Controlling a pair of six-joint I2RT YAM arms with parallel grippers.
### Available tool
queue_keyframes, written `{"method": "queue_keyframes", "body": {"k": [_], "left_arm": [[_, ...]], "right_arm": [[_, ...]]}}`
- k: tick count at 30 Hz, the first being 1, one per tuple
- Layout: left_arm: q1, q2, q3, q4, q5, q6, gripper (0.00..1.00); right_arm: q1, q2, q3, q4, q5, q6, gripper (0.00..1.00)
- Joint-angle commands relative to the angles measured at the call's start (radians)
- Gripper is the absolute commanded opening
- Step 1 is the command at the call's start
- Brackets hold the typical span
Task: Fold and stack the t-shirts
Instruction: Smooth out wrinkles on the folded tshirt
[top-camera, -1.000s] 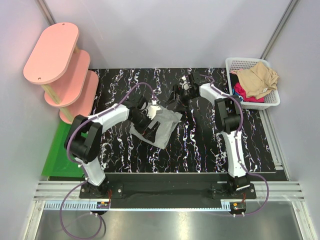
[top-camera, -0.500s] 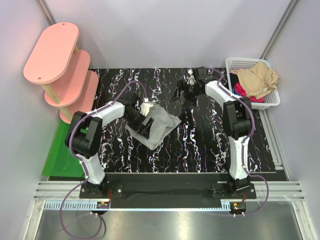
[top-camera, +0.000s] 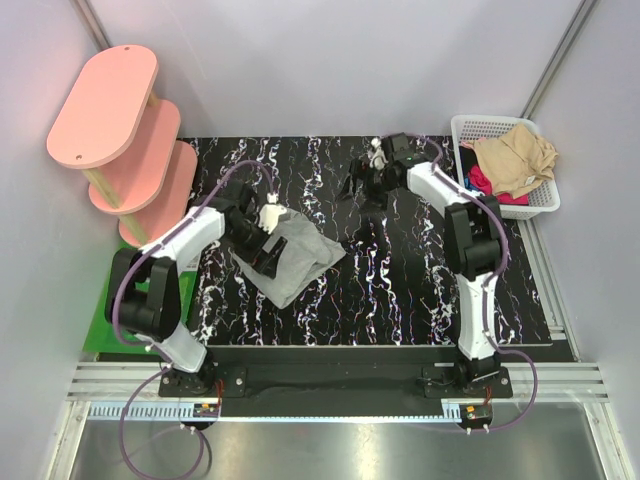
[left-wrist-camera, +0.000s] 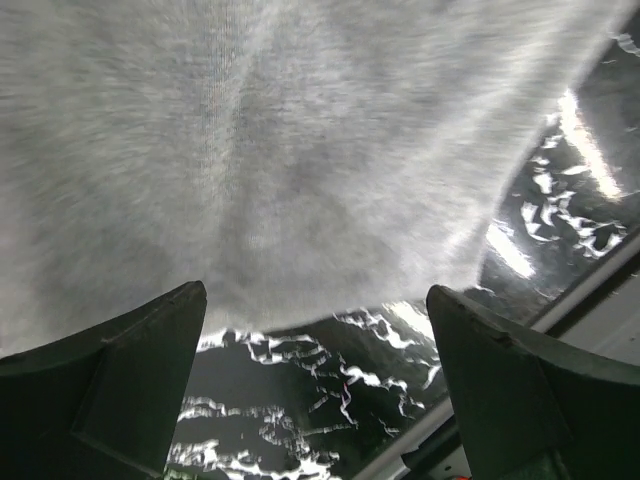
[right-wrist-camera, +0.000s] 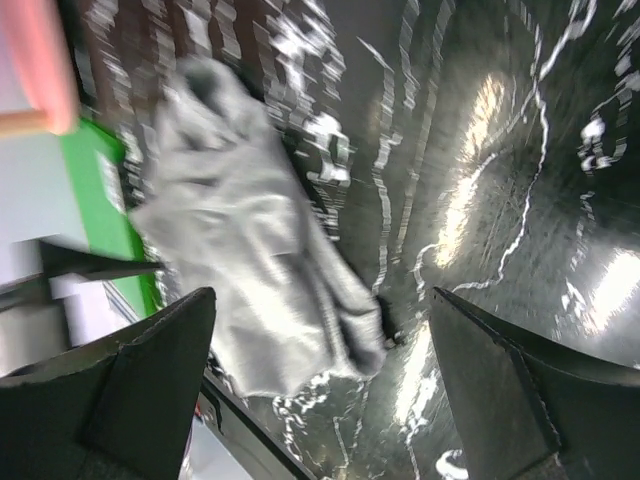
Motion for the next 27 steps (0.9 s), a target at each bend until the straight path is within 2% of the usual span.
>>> {"method": "queue_keyframes", "body": {"k": [1,5,9,14,18,27], "left_arm": [[0.001,-0.132,0.112,-0.053,0.033,0.015,0.99],[0.003,-0.114,0.170,-0.051,-0.006,-0.046,0.99],[0.003,0.005,0.200,-0.050,-0.054,-0.128,0.99],[0.001,0.046,0.142,-0.010,-0.091,-0.134,0.99],[0.001,0.069,0.085,0.027,-0.114,-0.128,0.99],[-0.020,0.096,0.033,0.096,-0.117,-0.112,0.99]], "right_arm": [[0.024,0.090,-0.007,-0.007,-0.062,-0.007,0.95],[0.026,0.146,-0.001,-0.005,-0.096,-0.011,0.95],[0.041,0.170,-0.010,0.024,-0.173,-0.002,0.95],[0.133,0.215,-0.008,0.025,-0.191,-0.022,0.92],[0.184,0.253,-0.005,0.027,-0.203,-0.027,0.82],[0.251,0.275,-0.031,0.057,-0.222,-0.011,0.79]]}}
